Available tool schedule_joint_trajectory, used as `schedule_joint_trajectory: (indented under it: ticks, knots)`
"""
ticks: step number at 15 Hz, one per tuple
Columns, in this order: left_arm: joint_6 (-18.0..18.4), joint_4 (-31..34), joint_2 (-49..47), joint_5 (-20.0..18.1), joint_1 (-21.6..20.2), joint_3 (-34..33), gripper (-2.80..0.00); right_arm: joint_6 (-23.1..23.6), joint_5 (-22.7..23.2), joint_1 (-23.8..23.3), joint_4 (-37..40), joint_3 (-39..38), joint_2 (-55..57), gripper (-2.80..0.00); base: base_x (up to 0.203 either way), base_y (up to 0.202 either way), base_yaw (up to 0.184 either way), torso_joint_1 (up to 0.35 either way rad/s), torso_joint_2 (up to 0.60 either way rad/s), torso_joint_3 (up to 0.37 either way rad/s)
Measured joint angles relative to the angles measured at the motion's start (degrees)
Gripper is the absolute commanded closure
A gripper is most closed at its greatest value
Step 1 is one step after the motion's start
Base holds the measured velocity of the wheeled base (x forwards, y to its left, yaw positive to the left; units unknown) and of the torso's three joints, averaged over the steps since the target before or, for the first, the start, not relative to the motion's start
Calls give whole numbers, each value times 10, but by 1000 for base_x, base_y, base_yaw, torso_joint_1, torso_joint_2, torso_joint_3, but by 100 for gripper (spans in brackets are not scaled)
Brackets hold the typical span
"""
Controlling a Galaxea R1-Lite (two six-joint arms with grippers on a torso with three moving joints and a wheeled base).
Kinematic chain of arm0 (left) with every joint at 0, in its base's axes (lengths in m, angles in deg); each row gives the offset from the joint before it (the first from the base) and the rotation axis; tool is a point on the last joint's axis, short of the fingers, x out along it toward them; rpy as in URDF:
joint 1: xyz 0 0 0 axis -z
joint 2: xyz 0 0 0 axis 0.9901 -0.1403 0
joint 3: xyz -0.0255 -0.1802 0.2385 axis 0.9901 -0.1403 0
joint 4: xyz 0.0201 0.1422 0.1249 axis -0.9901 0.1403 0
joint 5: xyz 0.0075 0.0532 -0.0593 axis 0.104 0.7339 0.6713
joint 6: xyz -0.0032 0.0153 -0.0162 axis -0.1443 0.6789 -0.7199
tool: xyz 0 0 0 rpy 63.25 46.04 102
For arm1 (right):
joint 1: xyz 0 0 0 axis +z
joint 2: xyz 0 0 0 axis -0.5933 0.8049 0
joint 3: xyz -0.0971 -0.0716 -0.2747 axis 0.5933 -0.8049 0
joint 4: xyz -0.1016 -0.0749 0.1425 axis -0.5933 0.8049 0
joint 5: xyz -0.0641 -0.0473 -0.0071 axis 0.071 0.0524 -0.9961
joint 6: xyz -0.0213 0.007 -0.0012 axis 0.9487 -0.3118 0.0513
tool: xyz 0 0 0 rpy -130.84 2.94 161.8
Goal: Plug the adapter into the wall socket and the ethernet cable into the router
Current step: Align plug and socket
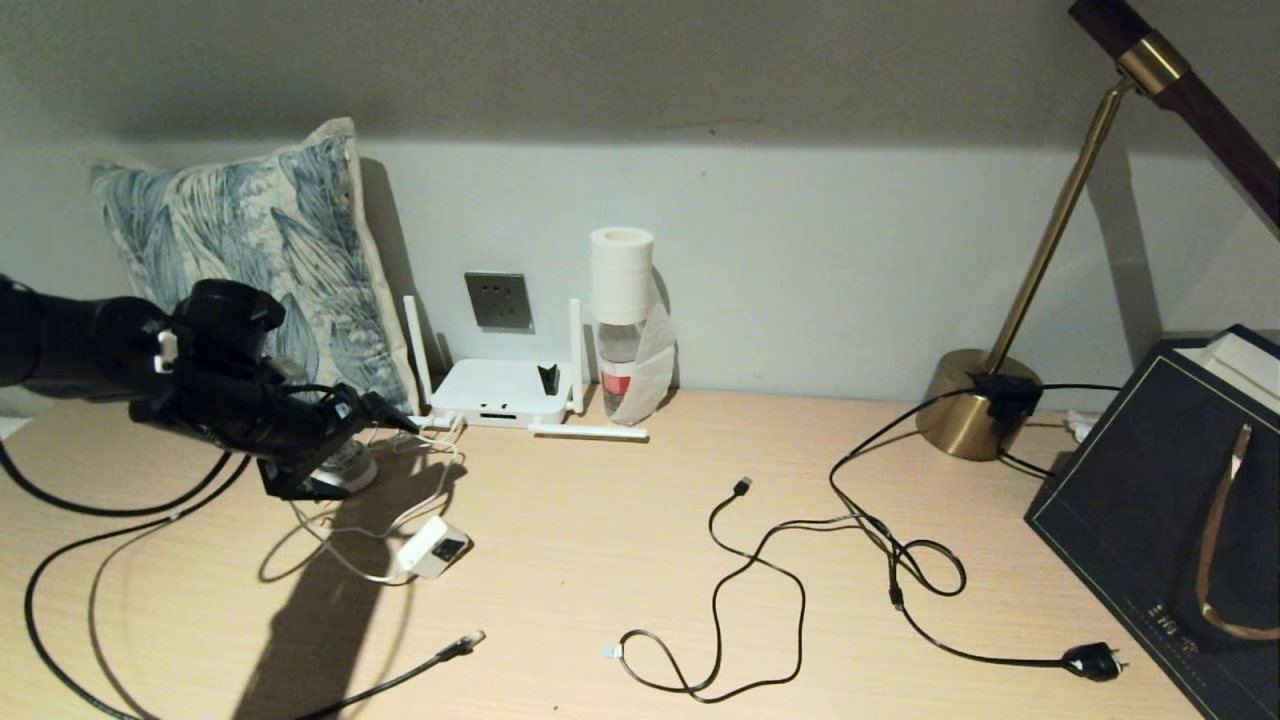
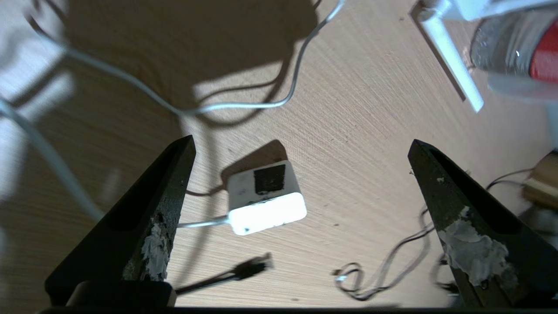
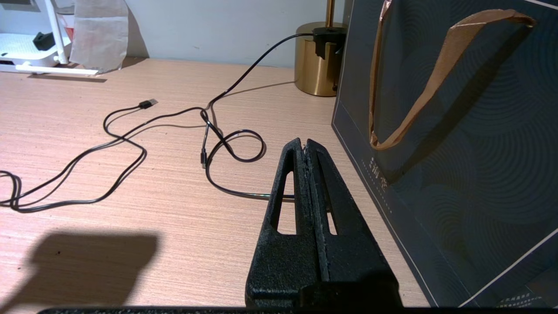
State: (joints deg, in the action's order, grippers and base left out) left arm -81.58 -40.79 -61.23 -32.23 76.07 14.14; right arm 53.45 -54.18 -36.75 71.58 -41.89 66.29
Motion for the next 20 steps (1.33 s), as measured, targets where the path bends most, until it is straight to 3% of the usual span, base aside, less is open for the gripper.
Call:
schedule_joint_trajectory:
  ticks: [2, 4, 8, 10, 13, 18, 20]
  knots:
    - [77, -9, 30, 6, 0, -5, -280, 0, 0, 0, 0, 0, 0, 0, 0, 0, 0, 0, 0, 0]
    - [183, -32, 60, 4, 0, -22, -280, 0, 0, 0, 0, 0, 0, 0, 0, 0, 0, 0, 0, 0]
    - [460, -65, 128, -17, 9, -88, -280, 0, 0, 0, 0, 0, 0, 0, 0, 0, 0, 0, 0, 0]
    - [571, -76, 164, -19, 39, -133, -280, 0, 0, 0, 0, 0, 0, 0, 0, 0, 0, 0, 0, 0]
    - [682, -90, 194, -19, 68, -177, -280, 0, 0, 0, 0, 0, 0, 0, 0, 0, 0, 0, 0, 0]
    - [878, -104, 201, -18, 70, -238, -280, 0, 0, 0, 0, 0, 0, 0, 0, 0, 0, 0, 0, 0]
    - [920, -121, 190, -20, 68, -246, -280, 0, 0, 0, 0, 0, 0, 0, 0, 0, 0, 0, 0, 0]
